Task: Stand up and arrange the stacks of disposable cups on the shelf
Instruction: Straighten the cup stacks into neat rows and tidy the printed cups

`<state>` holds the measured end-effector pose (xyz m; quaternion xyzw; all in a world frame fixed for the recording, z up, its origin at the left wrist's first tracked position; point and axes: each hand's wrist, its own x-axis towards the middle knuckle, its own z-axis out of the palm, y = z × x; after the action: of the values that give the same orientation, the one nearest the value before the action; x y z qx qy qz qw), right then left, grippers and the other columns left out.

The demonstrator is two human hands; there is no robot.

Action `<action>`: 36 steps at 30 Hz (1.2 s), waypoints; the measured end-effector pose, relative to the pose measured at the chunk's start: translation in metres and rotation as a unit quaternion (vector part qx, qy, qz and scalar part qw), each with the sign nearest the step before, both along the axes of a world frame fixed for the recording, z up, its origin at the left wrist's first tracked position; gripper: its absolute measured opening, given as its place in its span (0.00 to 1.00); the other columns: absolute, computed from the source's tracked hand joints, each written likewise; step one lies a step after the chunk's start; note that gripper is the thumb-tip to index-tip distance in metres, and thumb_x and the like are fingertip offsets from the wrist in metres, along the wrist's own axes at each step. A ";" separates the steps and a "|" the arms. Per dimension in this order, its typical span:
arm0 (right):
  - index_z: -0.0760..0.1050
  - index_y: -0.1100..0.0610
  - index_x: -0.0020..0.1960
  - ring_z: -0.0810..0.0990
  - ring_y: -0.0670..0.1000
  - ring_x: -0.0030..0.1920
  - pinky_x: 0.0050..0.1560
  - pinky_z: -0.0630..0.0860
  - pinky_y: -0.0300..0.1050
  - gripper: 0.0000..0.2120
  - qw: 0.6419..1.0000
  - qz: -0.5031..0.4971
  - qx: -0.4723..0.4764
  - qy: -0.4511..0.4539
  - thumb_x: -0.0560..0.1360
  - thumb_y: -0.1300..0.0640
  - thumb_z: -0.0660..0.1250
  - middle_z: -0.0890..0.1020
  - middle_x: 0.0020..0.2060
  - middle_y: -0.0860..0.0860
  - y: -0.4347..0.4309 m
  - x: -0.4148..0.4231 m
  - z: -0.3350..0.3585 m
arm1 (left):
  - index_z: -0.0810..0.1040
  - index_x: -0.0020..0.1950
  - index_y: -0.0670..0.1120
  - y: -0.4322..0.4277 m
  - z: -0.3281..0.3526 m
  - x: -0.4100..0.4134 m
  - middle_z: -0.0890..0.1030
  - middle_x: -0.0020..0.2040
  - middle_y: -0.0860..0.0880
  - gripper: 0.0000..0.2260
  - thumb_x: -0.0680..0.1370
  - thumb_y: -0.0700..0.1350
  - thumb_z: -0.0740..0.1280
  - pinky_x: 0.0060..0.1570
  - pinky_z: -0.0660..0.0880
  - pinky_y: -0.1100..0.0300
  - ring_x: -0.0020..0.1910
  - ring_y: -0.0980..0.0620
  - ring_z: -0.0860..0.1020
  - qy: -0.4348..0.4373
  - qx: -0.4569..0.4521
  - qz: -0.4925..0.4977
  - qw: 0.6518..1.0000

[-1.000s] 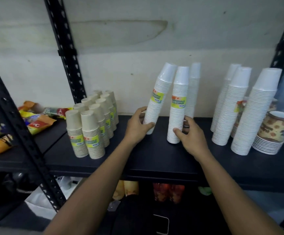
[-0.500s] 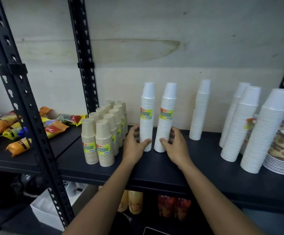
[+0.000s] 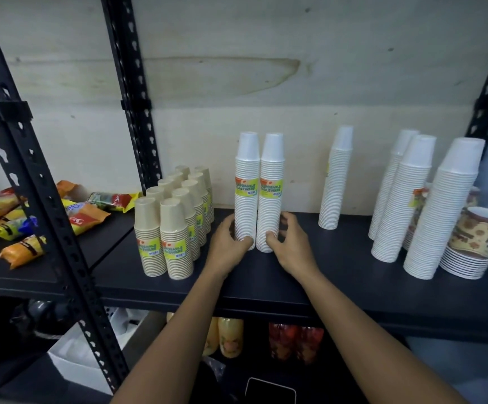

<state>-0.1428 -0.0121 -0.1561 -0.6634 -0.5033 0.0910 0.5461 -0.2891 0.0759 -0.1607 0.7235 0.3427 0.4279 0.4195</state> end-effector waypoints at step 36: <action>0.63 0.52 0.77 0.77 0.46 0.64 0.65 0.73 0.43 0.25 1.000 0.020 -0.008 -0.014 0.82 0.56 0.65 0.74 0.71 0.48 0.012 0.005 -0.007 | 0.70 0.78 0.52 0.011 -0.006 -0.001 0.81 0.66 0.57 0.31 0.77 0.35 0.72 0.64 0.77 0.59 0.64 0.63 0.79 -0.052 -0.055 -0.024 0.997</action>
<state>-0.1375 0.0001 -0.1634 -0.6586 -0.5233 0.0970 0.5320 -0.2902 0.0870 -0.1666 0.6840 0.3256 0.4353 0.4865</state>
